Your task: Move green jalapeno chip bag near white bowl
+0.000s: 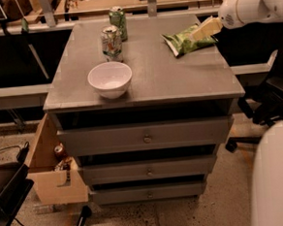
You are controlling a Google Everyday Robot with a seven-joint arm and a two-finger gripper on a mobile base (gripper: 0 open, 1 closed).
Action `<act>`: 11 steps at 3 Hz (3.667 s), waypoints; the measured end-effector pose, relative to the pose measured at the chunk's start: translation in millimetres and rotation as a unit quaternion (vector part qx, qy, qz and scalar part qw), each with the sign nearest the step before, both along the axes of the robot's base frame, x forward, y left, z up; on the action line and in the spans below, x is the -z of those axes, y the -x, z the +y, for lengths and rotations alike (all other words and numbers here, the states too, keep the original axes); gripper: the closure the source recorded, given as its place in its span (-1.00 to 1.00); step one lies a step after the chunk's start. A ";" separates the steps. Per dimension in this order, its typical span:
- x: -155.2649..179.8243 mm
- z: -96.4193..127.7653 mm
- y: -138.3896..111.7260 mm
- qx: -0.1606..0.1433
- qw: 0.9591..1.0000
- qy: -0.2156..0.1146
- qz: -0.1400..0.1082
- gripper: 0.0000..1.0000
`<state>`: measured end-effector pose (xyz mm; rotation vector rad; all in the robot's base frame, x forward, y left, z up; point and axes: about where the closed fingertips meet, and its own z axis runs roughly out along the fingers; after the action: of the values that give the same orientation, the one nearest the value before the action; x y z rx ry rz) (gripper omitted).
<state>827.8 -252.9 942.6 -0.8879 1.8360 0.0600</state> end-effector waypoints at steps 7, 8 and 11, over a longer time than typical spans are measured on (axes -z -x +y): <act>101.3 75.0 -51.2 -0.057 0.989 -0.092 0.104 1.00; 98.7 75.2 -50.5 -0.057 0.989 -0.092 0.104 1.00; 98.5 75.3 -49.8 -0.057 0.989 -0.092 0.103 1.00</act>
Offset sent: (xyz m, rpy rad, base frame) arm 0.1165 0.0240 -0.0505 0.1293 0.1125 0.0924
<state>877.7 -177.6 844.1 -0.8811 1.9319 0.4003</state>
